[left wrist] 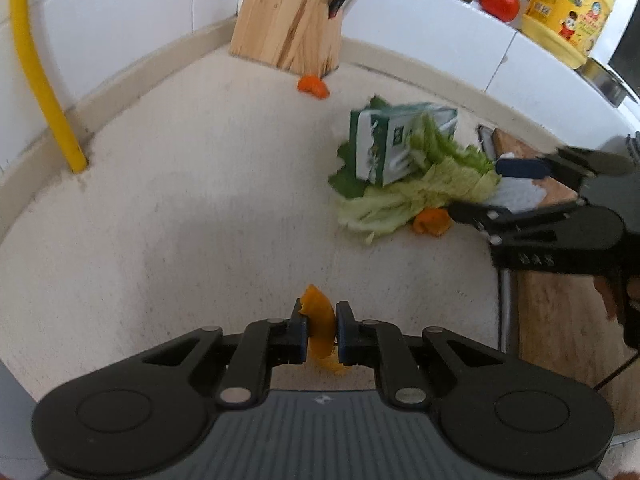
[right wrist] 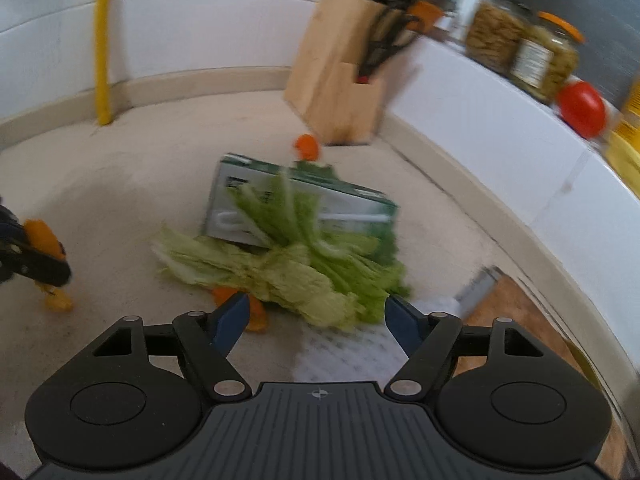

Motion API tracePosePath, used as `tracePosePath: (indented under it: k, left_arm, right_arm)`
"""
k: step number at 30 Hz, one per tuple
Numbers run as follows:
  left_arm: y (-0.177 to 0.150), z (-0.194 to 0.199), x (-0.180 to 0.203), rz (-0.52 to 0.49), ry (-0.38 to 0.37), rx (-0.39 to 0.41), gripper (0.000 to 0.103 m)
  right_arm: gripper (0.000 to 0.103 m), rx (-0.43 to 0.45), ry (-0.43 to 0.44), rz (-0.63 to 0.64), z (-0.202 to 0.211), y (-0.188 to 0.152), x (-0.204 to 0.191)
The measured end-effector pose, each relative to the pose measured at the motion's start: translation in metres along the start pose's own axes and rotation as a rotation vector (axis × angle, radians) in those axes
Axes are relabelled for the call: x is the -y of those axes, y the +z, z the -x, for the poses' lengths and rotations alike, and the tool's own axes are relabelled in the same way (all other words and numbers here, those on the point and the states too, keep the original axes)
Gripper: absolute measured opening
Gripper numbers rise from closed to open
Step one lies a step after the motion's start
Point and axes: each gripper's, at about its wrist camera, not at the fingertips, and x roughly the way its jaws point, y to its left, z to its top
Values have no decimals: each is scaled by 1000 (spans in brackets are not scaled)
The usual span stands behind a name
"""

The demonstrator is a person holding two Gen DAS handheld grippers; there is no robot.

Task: Collect trash
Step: 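Close left tool on the orange carrot piece, then lower right tool onto lettuce stalk and close while left tool holds carrot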

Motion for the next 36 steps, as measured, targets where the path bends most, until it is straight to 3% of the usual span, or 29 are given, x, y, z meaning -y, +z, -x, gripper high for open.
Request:
tracePosePath:
  k: [2, 4, 5, 7, 10, 15, 18, 19, 21, 22, 29, 32, 36]
  left_arm:
    - [-1, -2, 0, 5, -3, -6, 10]
    - [-1, -1, -1, 7, -2, -4, 10]
    - [-1, 0, -2, 9, -3, -2, 10]
    - [0, 1, -5, 16, -11, 0, 10]
    - [1, 1, -7, 17, -25, -1, 10]
    - [-3, 3, -7, 0, -30, -6, 10]
    - [-4, 3, -8, 4, -25, -7, 10]
    - [-3, 4, -9, 5, -24, -6, 10]
    - [-3, 4, -9, 6, -22, -1, 10]
    - [-4, 5, -9, 8, -21, -1, 10]
    - [-8, -2, -7, 10, -9, -11, 10]
    - [-7, -2, -4, 3, -2, -15, 10]
    - [-8, -2, -5, 13, -4, -15, 10]
  right_arm:
    - [66, -25, 14, 17, -16, 5, 0]
    - [39, -88, 13, -25, -34, 8, 6]
    - [37, -107, 23, -57, -38, 9, 9]
    - [20, -101, 28, -52, -28, 9, 7]
    - [15, -118, 104, -78, 0, 5, 2]
    - [17, -124, 293, -149, 45, -1, -6]
    - [31, -154, 340, -162, 49, -6, -1]
    - [45, -146, 337, -166, 51, -6, 2]
    - [62, -119, 293, -170, 54, -5, 7]
    - [63, -105, 267, -175, 54, -4, 10]
    - [62, -136, 196, -160, 36, -10, 20]
    - [52, -129, 235, -132, 26, -8, 6]
    - [38, -126, 195, -61, 16, 2, -10]
